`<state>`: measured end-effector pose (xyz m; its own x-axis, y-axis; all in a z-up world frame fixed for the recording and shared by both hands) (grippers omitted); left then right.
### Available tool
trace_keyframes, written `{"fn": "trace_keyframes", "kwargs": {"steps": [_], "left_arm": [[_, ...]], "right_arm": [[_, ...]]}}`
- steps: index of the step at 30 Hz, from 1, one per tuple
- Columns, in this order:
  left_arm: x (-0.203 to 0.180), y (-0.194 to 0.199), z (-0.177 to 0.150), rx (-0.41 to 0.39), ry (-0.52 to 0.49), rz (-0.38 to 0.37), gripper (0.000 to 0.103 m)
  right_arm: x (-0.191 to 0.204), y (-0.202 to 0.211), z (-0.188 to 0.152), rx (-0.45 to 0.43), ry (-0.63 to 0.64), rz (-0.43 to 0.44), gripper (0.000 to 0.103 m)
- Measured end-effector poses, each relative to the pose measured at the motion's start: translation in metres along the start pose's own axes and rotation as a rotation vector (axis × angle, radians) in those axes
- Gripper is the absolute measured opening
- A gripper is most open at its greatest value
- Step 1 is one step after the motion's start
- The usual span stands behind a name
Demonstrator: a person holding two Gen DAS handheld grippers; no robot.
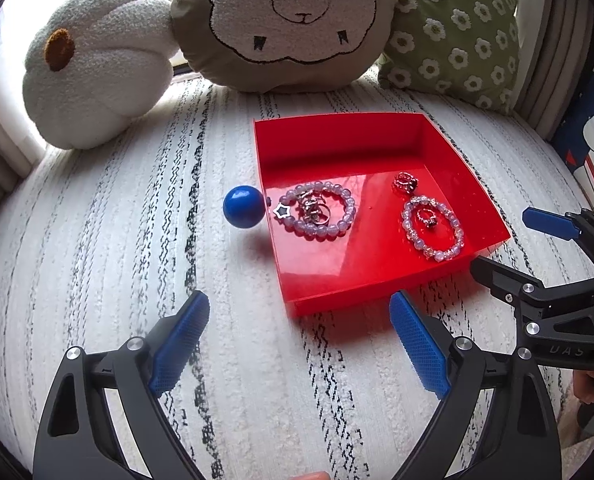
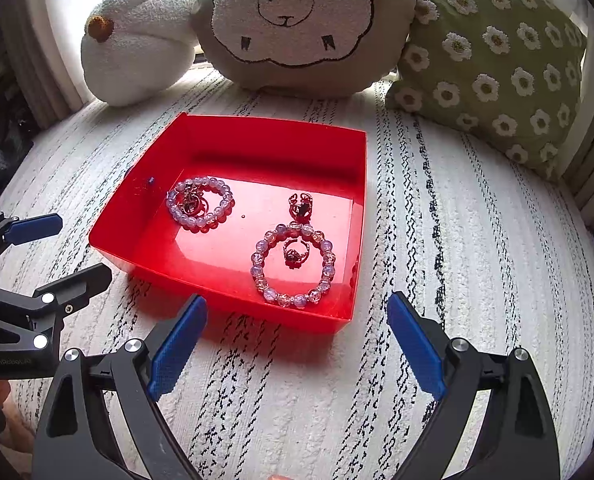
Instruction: Organize jewelry
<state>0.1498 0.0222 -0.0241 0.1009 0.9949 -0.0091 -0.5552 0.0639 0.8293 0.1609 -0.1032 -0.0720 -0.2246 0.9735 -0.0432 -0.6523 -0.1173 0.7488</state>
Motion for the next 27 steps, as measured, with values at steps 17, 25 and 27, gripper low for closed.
{"fn": "trace_keyframes", "kwargs": {"steps": [17,25,27], "left_arm": [[-0.0003,-0.0041,-0.0004,0.018,-0.002,-0.003,0.088],[0.0005,-0.0054,-0.0011,0.023,-0.002,-0.004,0.088],[0.0006,-0.0051,-0.0009,0.021,-0.003,-0.003,0.088]], "right_arm": [[0.0027,-0.0004,-0.0013,0.006,0.006,0.002,0.089],[0.0031,-0.0007,-0.0017,0.006,0.006,0.001,0.089],[0.0031,-0.0007,-0.0016,0.006,0.007,0.001,0.089]]}}
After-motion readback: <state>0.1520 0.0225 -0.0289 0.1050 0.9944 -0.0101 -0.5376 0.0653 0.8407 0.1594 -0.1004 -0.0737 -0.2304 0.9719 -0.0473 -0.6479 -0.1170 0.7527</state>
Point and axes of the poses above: each gripper's, at about its wrist camera, not at the fingertips, and y roughly against the way its jaws point, x to its left, z to its top, the point moved 5 cm from there along -y, roughly the way its jaws point, and after that the axes turned 1 degree about -x, right-handed, at the moved point
